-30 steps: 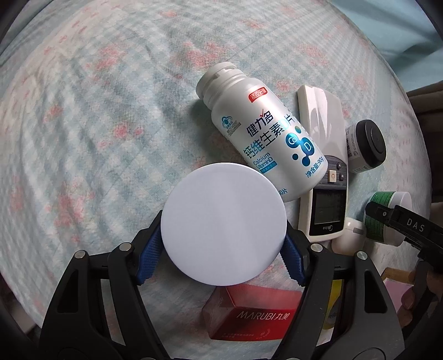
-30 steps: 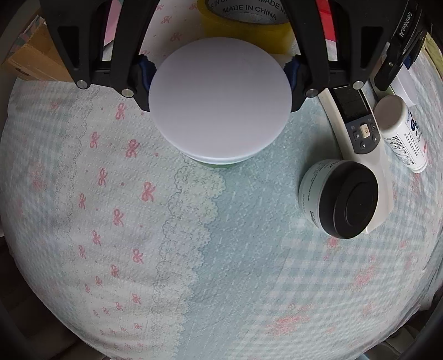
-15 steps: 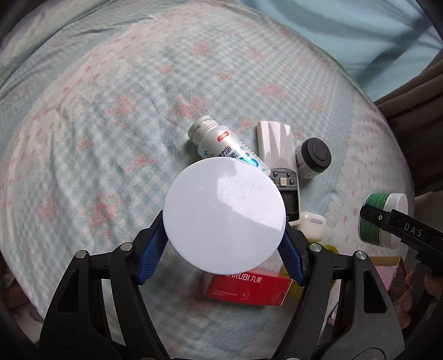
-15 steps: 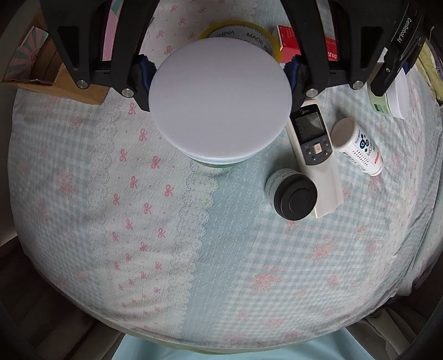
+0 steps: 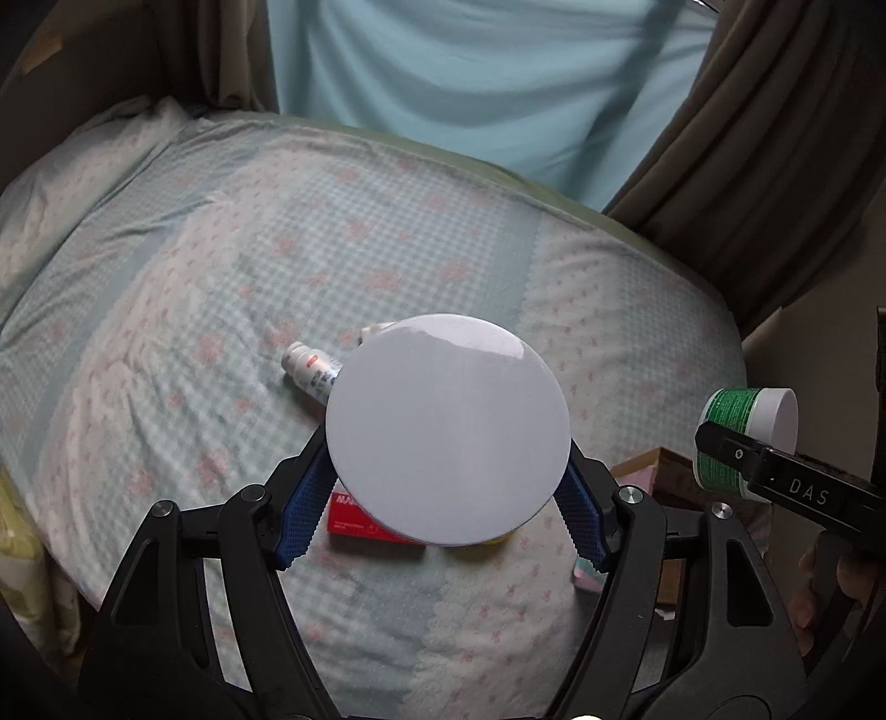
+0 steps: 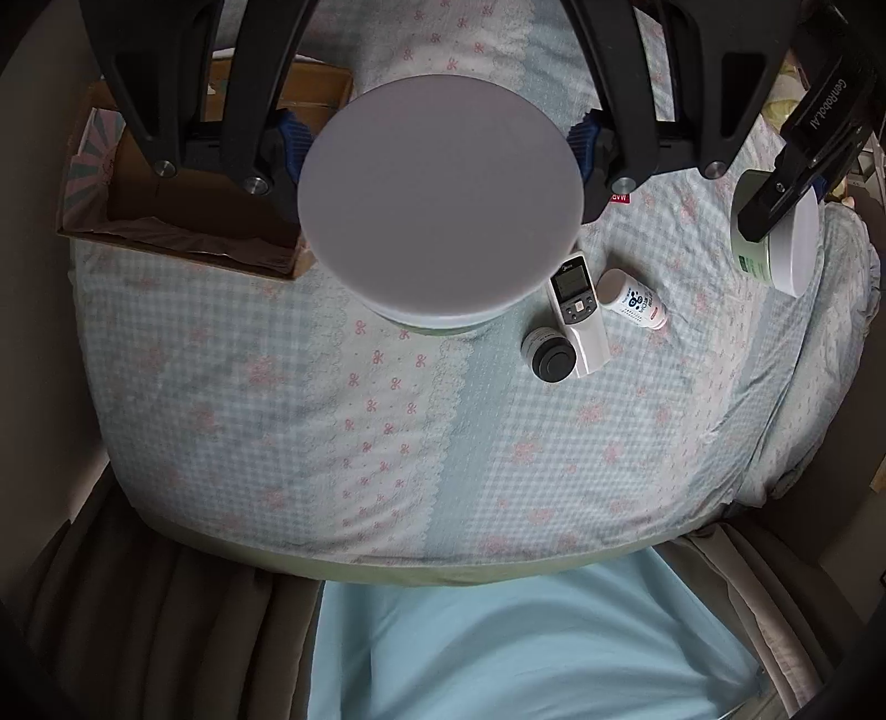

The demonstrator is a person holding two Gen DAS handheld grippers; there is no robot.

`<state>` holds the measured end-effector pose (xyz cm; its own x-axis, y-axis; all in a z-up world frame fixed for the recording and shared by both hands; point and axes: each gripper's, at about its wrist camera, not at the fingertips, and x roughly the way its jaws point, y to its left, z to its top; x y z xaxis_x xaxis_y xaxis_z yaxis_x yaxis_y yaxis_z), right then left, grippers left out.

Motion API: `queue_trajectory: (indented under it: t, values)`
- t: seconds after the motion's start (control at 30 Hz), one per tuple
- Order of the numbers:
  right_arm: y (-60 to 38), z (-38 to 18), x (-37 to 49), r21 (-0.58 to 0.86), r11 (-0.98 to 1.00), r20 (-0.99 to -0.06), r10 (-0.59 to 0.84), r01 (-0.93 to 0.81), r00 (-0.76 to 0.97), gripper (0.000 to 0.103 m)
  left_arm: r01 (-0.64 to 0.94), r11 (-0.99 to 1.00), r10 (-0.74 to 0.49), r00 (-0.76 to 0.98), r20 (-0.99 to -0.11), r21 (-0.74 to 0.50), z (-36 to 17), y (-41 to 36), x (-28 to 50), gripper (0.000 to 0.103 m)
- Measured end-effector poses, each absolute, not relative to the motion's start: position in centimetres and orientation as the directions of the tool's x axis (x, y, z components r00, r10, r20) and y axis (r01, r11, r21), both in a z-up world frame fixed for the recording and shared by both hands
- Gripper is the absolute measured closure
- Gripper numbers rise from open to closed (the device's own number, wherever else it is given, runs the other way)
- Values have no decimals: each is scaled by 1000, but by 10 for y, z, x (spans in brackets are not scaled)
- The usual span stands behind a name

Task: Organize rigid objects
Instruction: 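Carry both jars into the cardboard box and open both tools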

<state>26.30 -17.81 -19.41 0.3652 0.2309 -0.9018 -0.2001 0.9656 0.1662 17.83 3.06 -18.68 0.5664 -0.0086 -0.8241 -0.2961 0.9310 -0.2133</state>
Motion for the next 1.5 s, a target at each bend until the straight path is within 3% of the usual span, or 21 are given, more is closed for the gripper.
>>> queue_trajectory:
  t: [0.27,0.57,0.93,1.27,1.5]
  values:
    - [-292,-161,215,153,986,-885,165,-62,435,37,-37,973,-159,614,-773,-230,-133,-83,186,33]
    - [-406,-169,180,164,974,-895,80,156,438,37,219,939,-343,526,-779,-266,-137,-214,205,33]
    - [-474,-239,196,204,938,-937,104,279,335,37,340,913,-338,328,-882,-224,-229,-296,225,33]
    - [-482,-333,239,257,930,-950,192,265,247,37,382,909,-256,195,-947,-167,-344,-330,254,34]
    - [-474,-369,256,272,926,-953,222,261,205,37,374,914,-220,138,-966,-155,-384,-337,267,35]
